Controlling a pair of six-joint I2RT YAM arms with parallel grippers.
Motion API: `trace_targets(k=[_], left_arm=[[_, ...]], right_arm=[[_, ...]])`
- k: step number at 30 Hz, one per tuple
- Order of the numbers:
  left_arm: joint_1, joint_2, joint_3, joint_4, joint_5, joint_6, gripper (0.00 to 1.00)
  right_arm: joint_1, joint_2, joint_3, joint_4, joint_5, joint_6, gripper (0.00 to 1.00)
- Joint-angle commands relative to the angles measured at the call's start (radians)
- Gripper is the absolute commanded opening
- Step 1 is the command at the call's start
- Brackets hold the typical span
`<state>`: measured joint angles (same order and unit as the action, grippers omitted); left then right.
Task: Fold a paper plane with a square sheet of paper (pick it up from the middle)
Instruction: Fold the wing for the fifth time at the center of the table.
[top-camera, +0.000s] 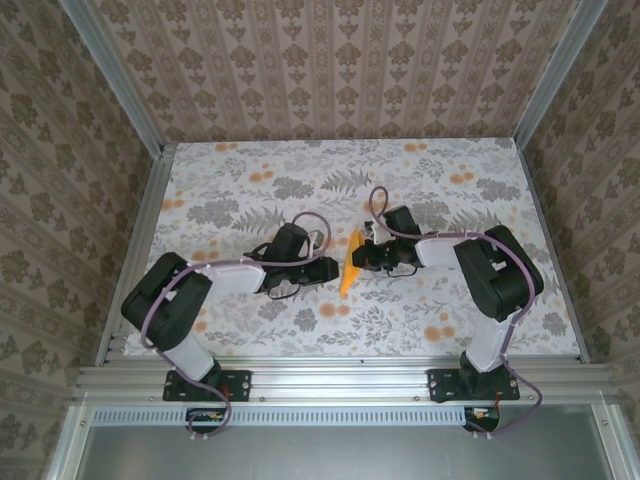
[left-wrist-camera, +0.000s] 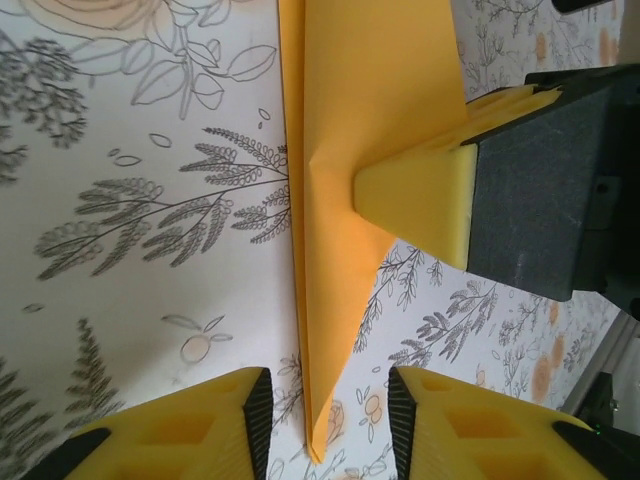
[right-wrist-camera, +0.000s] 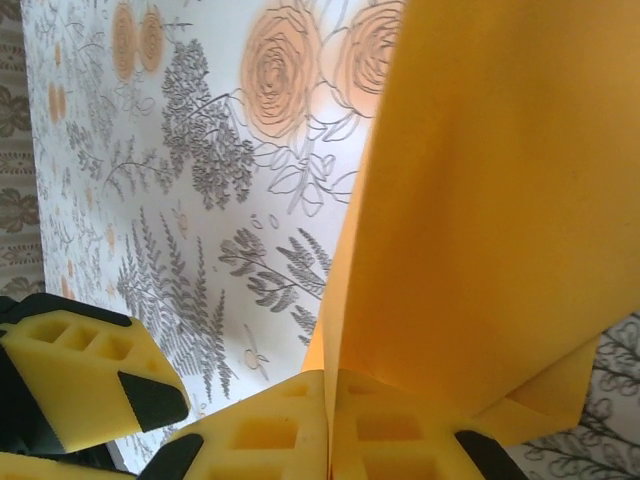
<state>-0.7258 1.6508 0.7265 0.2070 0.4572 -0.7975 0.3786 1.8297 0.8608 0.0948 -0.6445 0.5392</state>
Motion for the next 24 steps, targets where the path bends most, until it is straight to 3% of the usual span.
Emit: trace_targets(k=[1, 18, 24], left_arm=[[-0.001, 0.05, 0.01, 0.075, 0.054, -0.04, 0.36], [-0.016, 0.113, 0.055, 0.053, 0.04, -0.029, 0.34], [-0.034, 0.136, 0.086, 0.06, 0.035, -0.029, 0.23]], right_arm=[[-0.011, 0.038, 0.035, -0.043, -0.036, -0.054, 0.09], [-0.043, 0.072, 0.047, -0.024, -0.079, -0.055, 0.17], [-0.047, 0.079, 0.037, -0.013, -0.073, -0.037, 0.22]])
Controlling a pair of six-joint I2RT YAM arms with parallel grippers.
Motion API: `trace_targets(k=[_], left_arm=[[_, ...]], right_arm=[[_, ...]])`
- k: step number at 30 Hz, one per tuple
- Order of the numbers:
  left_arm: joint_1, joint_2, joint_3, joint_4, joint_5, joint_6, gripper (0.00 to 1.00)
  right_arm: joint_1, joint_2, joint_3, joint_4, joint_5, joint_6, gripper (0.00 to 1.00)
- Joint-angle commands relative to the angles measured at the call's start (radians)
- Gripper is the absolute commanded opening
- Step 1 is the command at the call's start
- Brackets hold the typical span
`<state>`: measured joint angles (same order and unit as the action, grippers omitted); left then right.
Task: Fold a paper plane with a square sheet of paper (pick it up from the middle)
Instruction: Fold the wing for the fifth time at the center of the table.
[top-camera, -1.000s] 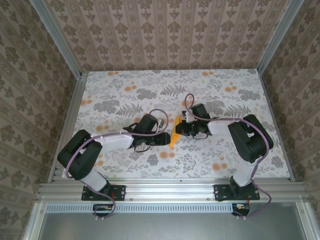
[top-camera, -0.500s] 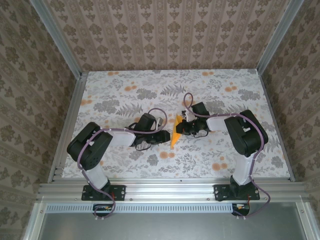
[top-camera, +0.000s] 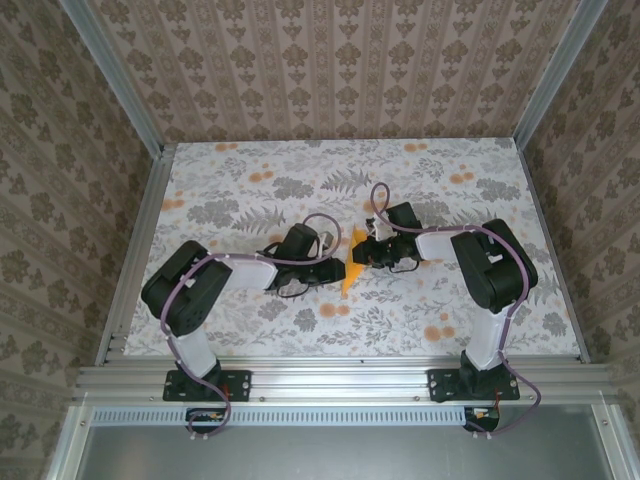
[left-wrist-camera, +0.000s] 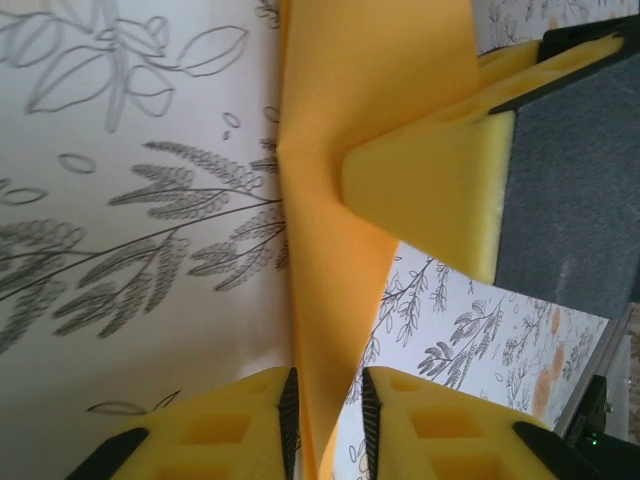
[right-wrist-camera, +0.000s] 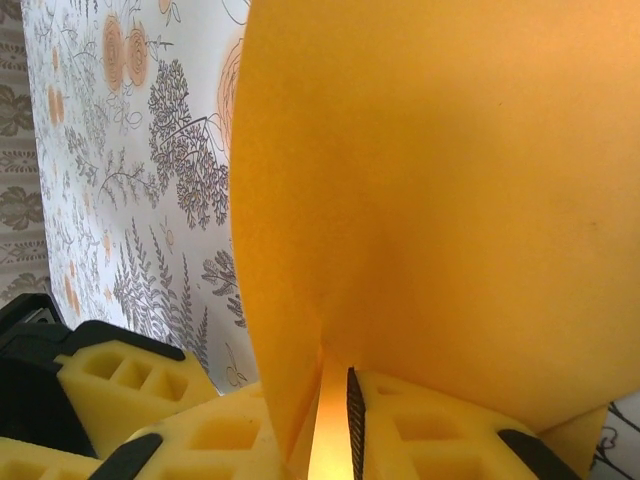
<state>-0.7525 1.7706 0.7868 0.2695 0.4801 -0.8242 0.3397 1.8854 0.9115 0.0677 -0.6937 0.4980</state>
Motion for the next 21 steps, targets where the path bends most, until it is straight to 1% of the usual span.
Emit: trace_targets(k=[1, 6, 13, 21], left_arm=[[-0.008, 0.021, 0.033, -0.004, 0.012, -0.003, 0.2], [-0.02, 0.047, 0.055, -0.004, 0.024, 0.001, 0.15], [-0.027, 0.065, 0.068, 0.001, 0.034, 0.0, 0.15], [-0.035, 0.084, 0.082, -0.003, 0.036, 0.009, 0.15]], right_arm=[[-0.008, 0.027, -0.015, 0.016, -0.02, 0.008, 0.23], [-0.013, 0.03, -0.023, 0.024, -0.02, 0.021, 0.25], [-0.018, 0.029, -0.045, 0.044, -0.014, 0.041, 0.31], [-0.022, 0.029, -0.066, 0.053, 0.006, 0.052, 0.31]])
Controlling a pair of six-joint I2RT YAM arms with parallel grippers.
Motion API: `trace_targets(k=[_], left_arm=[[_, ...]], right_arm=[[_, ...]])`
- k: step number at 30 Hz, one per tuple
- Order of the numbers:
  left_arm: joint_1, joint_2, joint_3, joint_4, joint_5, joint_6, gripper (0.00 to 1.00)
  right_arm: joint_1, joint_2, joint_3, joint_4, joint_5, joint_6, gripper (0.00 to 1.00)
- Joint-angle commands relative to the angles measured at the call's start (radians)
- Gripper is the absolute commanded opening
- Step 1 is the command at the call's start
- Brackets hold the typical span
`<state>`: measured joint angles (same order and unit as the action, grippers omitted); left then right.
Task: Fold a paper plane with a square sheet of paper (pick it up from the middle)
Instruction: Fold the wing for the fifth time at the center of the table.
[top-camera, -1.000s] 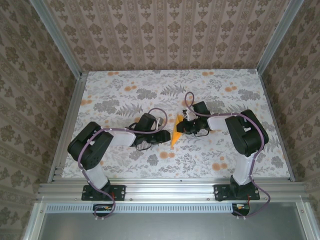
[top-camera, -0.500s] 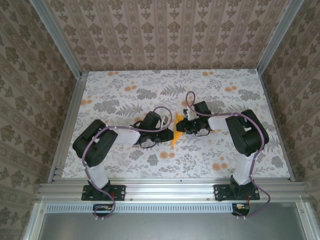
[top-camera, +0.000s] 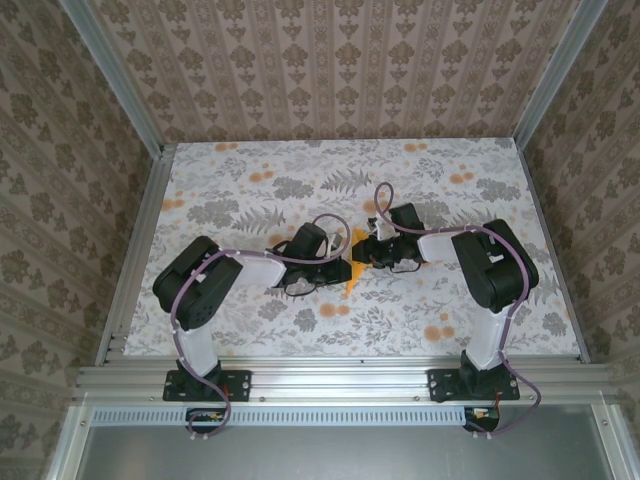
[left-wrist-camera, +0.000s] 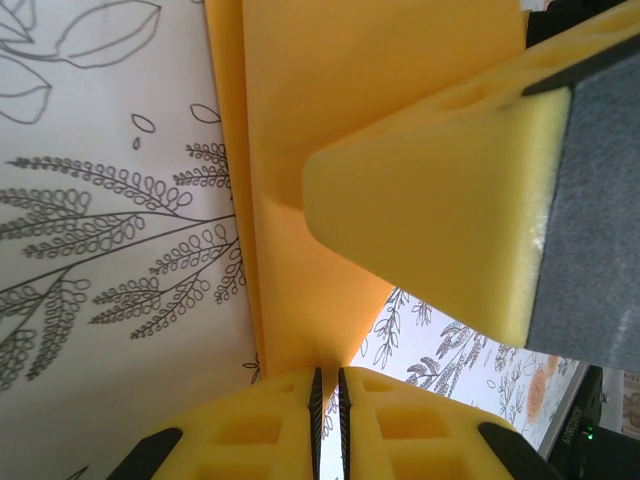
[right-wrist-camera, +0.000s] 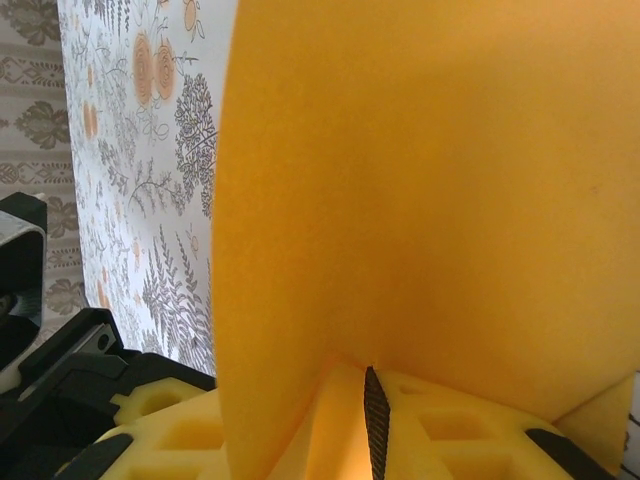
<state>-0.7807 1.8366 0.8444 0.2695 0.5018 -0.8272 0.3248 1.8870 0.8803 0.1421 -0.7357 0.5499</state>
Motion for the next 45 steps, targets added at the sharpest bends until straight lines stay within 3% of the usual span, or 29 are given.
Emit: trace_targets(k=[1, 7, 11, 19, 23, 33, 38, 45], left_arm=[[-0.009, 0.018, 0.025, -0.003, 0.015, 0.013, 0.15], [-0.014, 0.016, 0.032, -0.02, 0.015, 0.028, 0.14], [-0.011, -0.022, 0.023, -0.036, -0.015, 0.03, 0.15], [-0.073, -0.119, 0.017, -0.234, -0.205, 0.106, 0.31], [-0.122, -0.099, 0.055, -0.327, -0.272, 0.133, 0.33], [-0.188, -0.033, 0.165, -0.524, -0.43, 0.191, 0.23], [-0.201, -0.007, 0.189, -0.556, -0.453, 0.202, 0.17], [-0.216, 0.025, 0.223, -0.621, -0.499, 0.219, 0.16]], right_arm=[[-0.009, 0.027, -0.036, -0.018, 0.051, 0.002, 0.31], [-0.01, 0.022, -0.056, 0.002, 0.071, 0.015, 0.26], [-0.013, 0.017, -0.068, 0.018, 0.075, 0.019, 0.15], [-0.013, -0.015, -0.089, 0.081, 0.055, 0.068, 0.1], [-0.014, -0.015, -0.095, 0.118, 0.034, 0.096, 0.1], [-0.014, -0.036, -0.106, 0.132, 0.028, 0.111, 0.11], [-0.014, -0.052, -0.106, 0.122, 0.027, 0.111, 0.11], [-0.014, -0.086, -0.099, 0.086, 0.03, 0.106, 0.11]])
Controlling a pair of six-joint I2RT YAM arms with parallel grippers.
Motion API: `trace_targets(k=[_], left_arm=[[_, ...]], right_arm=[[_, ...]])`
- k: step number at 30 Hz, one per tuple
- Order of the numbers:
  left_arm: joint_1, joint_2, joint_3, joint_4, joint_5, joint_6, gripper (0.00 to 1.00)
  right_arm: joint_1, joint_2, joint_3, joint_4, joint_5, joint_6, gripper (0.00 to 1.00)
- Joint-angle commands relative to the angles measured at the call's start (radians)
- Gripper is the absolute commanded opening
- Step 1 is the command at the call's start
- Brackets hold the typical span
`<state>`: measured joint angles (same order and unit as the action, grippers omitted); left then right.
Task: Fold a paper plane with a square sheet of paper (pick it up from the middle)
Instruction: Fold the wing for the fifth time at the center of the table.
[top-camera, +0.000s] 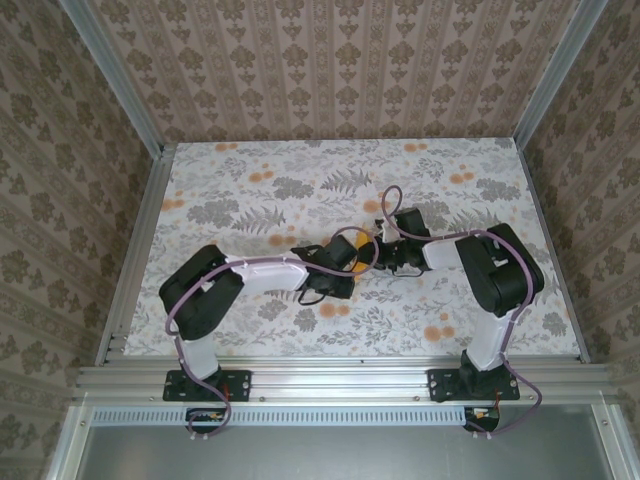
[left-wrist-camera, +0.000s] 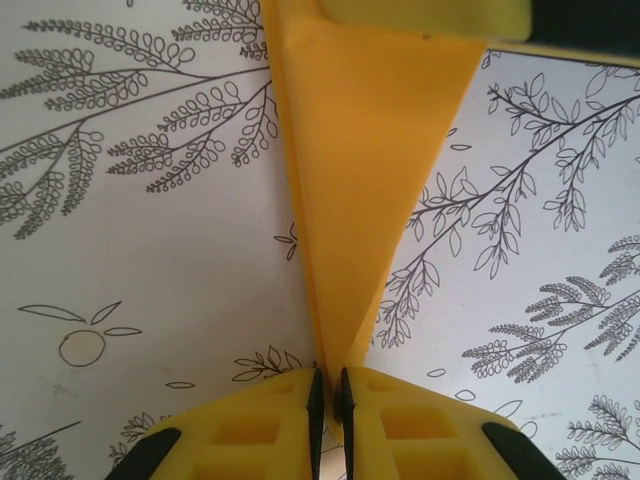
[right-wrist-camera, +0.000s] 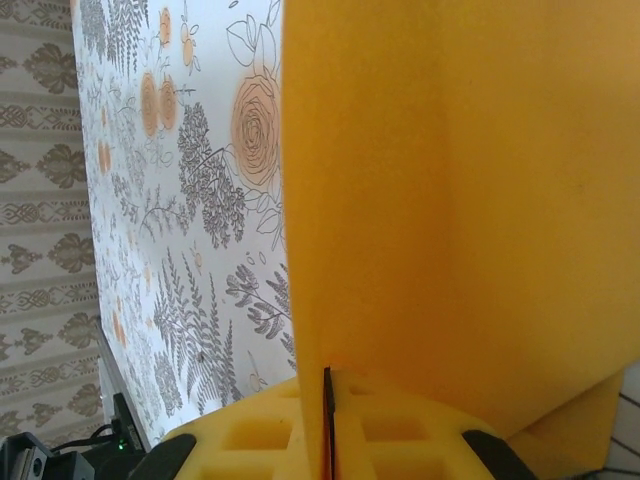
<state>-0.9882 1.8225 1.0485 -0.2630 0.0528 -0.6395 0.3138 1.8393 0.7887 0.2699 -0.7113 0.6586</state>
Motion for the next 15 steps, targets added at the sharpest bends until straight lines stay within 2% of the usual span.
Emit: trace_targets(k=[1, 15], left_arm=[[-0.009, 0.044, 0.024, -0.095, -0.052, 0.032, 0.16], [-0.014, 0.055, 0.041, -0.098, -0.045, 0.034, 0.15]], right_arm=[[-0.004, -0.041, -0.008, -0.048, 0.007, -0.004, 0.11], [-0.003, -0.032, -0.017, -0.108, 0.068, -0.046, 0.11]])
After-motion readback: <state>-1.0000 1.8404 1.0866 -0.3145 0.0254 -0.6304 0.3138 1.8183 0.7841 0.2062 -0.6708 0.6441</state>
